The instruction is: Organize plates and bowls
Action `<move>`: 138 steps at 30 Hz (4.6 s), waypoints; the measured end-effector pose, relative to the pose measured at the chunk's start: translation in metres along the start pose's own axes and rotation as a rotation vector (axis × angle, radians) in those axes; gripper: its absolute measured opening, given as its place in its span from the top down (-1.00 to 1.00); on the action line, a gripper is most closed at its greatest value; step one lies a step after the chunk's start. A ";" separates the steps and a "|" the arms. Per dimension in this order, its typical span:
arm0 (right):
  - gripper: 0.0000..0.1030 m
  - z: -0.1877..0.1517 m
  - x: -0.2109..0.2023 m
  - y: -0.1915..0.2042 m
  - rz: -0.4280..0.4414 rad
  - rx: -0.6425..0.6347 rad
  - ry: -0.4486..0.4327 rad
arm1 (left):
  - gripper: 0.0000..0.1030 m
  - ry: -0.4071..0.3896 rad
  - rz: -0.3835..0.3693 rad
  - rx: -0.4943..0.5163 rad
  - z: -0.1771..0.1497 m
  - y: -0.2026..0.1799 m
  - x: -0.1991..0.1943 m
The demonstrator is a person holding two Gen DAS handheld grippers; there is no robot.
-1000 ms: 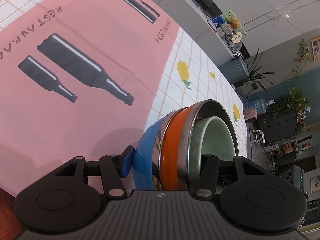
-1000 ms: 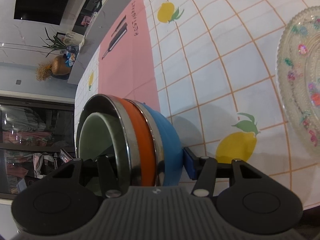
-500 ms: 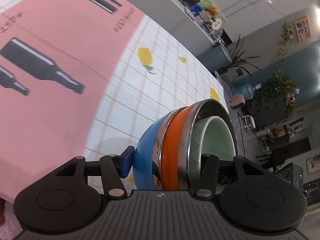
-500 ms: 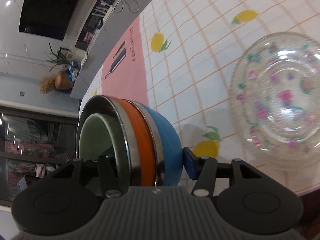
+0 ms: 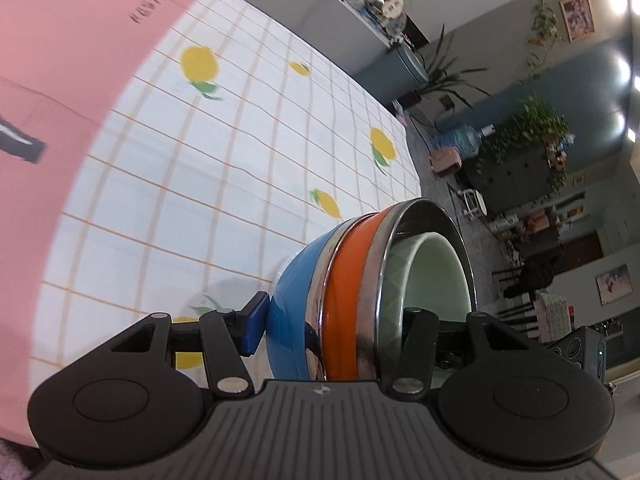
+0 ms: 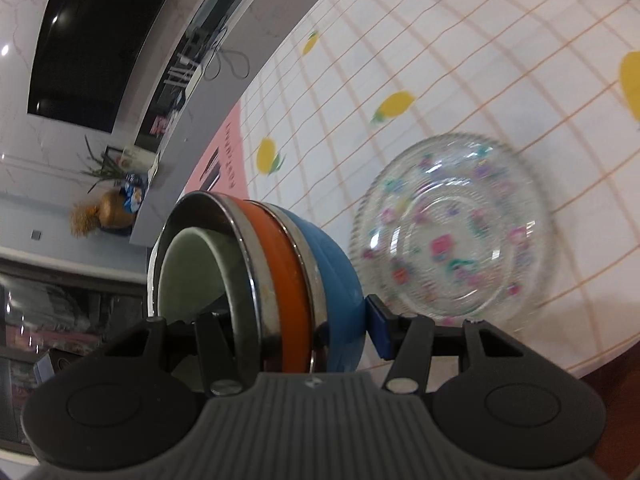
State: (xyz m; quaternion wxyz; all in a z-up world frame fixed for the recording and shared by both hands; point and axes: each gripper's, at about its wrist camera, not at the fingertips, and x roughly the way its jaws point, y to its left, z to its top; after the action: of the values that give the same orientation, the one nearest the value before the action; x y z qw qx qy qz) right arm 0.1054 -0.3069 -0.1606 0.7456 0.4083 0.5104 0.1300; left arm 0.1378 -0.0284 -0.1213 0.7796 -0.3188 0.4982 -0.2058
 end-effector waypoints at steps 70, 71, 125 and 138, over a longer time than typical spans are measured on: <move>-0.65 0.009 -0.091 0.066 -0.325 -0.507 -0.447 | -0.48 -0.333 0.185 0.541 -0.022 -0.111 -0.074; -0.66 0.005 -0.093 0.073 -0.339 -0.536 -0.461 | -0.48 -0.360 0.201 0.571 -0.026 -0.117 -0.082; -0.88 -0.186 -0.074 0.052 -0.623 -0.633 -0.412 | -0.77 -0.263 0.661 0.494 -0.163 -0.055 -0.082; -0.88 -0.186 -0.073 0.051 -0.621 -0.636 -0.417 | -0.77 -0.265 0.649 0.511 -0.163 -0.061 -0.084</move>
State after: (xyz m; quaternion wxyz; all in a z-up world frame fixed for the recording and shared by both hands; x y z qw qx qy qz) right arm -0.0766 -0.2309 -0.1024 0.9231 0.0060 0.3830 -0.0335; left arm -0.0455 -0.0664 -0.0733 0.9151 0.0340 0.4011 -0.0240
